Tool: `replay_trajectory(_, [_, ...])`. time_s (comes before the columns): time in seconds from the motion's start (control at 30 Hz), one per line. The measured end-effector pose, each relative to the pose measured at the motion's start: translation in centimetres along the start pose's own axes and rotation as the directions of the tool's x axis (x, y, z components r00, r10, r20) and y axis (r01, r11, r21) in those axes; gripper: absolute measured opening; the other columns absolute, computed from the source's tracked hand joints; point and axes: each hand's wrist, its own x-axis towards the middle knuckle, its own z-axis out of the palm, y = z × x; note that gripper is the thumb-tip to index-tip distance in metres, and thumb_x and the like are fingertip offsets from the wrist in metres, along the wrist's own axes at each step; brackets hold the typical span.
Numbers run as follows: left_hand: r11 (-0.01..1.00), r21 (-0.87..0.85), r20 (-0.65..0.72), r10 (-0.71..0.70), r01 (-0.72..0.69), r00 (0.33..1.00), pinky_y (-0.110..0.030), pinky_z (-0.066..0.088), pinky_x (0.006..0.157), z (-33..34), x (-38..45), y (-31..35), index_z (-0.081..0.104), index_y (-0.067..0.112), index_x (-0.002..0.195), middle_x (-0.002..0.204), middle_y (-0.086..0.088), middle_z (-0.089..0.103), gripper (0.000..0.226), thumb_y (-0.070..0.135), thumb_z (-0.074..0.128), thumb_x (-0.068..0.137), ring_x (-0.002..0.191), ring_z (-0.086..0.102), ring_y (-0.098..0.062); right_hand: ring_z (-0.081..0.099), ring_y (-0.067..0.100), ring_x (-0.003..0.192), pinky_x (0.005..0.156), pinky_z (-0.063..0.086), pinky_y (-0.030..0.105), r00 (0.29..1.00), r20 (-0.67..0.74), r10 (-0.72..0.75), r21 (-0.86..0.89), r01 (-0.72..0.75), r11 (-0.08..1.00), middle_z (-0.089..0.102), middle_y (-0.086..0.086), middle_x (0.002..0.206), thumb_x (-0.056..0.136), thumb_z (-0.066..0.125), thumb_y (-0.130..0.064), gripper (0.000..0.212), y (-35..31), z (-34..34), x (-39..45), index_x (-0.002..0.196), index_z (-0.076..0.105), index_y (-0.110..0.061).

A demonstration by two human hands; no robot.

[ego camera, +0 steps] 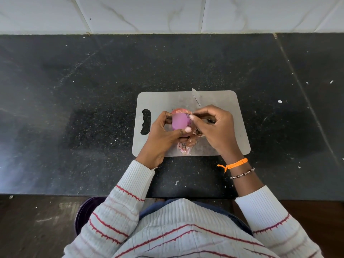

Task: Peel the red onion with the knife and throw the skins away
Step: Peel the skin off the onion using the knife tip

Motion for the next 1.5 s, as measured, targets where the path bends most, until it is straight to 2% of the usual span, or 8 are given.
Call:
replay_trajectory(0.43, [1.000, -0.008, 0.023, 0.013, -0.013, 1.000, -0.033, 0.060, 0.066, -0.1, -0.1, 0.0, 0.048, 0.006, 0.097, 0.099, -0.001, 0.056, 0.032, -0.006, 0.068, 0.075, 0.078, 0.069, -0.016, 0.064, 0.006, 0.073, 0.066, 0.052, 0.015, 1.000, 0.019, 0.020, -0.017, -0.020, 1.000, 0.067, -0.003, 0.076, 0.080, 0.069, -0.006, 0.006, 0.5, 0.1, 0.3, 0.083, 0.069, -0.011])
replay_trajectory(0.67, [0.999, -0.049, -0.001, 0.008, -0.008, 1.000, -0.028, 0.060, 0.060, 0.2, -0.2, 0.0, 0.047, 0.005, 0.099, 0.093, 0.001, 0.056, 0.031, -0.007, 0.065, 0.077, 0.069, 0.069, -0.010, 0.069, 0.010, 0.082, 0.067, 0.056, 0.021, 0.967, 0.042, 0.251, 0.268, -0.252, 0.930, 0.070, -0.001, 0.087, 0.095, 0.050, -0.011, 0.019, 0.0, 0.1, -0.3, 0.094, 0.068, -0.011])
replay_trajectory(0.83, [0.998, -0.070, 0.003, 0.000, 0.000, 1.000, -0.027, 0.059, 0.062, 0.3, -0.2, 0.0, 0.049, 0.007, 0.096, 0.098, -0.002, 0.054, 0.028, -0.004, 0.066, 0.077, 0.074, 0.069, -0.015, 0.066, 0.005, 0.080, 0.071, 0.056, 0.022, 0.976, -0.011, 0.218, 0.173, -0.213, 0.962, 0.068, -0.005, 0.082, 0.083, 0.068, -0.016, 0.006, -0.2, 0.6, -0.4, 0.088, 0.068, -0.013])
replay_trajectory(0.97, [0.996, -0.088, 0.001, -0.007, 0.007, 1.000, -0.026, 0.058, 0.063, 0.4, -0.1, -0.2, 0.050, 0.009, 0.101, 0.105, -0.006, 0.054, 0.028, 0.003, 0.066, 0.078, 0.085, 0.068, -0.024, 0.061, -0.003, 0.075, 0.068, 0.049, 0.013, 0.990, -0.031, 0.139, 0.079, -0.136, 0.988, 0.063, -0.009, 0.077, 0.084, 0.067, -0.013, 0.005, 0.0, 0.8, -0.2, 0.086, 0.066, -0.008])
replay_trajectory(1.07, [0.997, -0.080, 0.024, -0.002, 0.004, 1.000, -0.030, 0.060, 0.069, 0.3, 0.1, -0.4, 0.049, 0.006, 0.111, 0.111, -0.007, 0.053, 0.032, 0.003, 0.063, 0.082, 0.096, 0.065, -0.030, 0.063, 0.008, 0.076, 0.068, 0.053, 0.021, 0.987, -0.054, 0.150, 0.025, -0.149, 0.989, 0.065, -0.001, 0.079, 0.086, 0.064, -0.013, 0.004, 0.7, 0.7, 0.0, 0.087, 0.064, -0.009])
replay_trajectory(1.17, [0.993, -0.117, 0.045, -0.016, 0.021, 0.999, -0.032, 0.059, 0.074, 0.3, 0.1, -0.3, 0.047, 0.004, 0.117, 0.110, -0.002, 0.057, 0.033, 0.002, 0.056, 0.086, 0.088, 0.068, -0.022, 0.064, 0.015, 0.072, 0.065, 0.054, 0.026, 0.979, -0.076, 0.191, -0.024, -0.193, 0.981, 0.065, 0.003, 0.079, 0.084, 0.065, -0.010, 0.003, 1.5, 0.6, -0.2, 0.085, 0.063, -0.011])
replay_trajectory(1.33, [0.971, -0.226, 0.050, -0.070, 0.080, 0.996, -0.028, 0.058, 0.072, 0.2, 0.2, -0.1, 0.050, 0.005, 0.117, 0.104, -0.009, 0.064, 0.028, 0.007, 0.052, 0.089, 0.079, 0.069, -0.016, 0.061, 0.005, 0.072, 0.064, 0.049, 0.011, 0.986, -0.084, 0.145, -0.126, -0.155, 0.980, 0.066, 0.004, 0.082, 0.083, 0.062, 0.001, 0.010, 1.5, 0.7, -0.6, 0.086, 0.064, -0.007])
replay_trajectory(1.5, [0.968, -0.244, 0.013, -0.056, 0.058, 0.998, -0.030, 0.059, 0.071, 0.2, 0.1, 0.1, 0.055, 0.009, 0.103, 0.103, -0.008, 0.059, 0.024, 0.004, 0.061, 0.080, 0.080, 0.069, -0.018, 0.063, 0.007, 0.083, 0.073, 0.050, 0.014, 0.992, -0.108, 0.060, -0.017, -0.062, 0.998, 0.069, 0.003, 0.089, 0.087, 0.060, -0.008, 0.009, -0.2, 0.7, -0.7, 0.092, 0.068, -0.009])
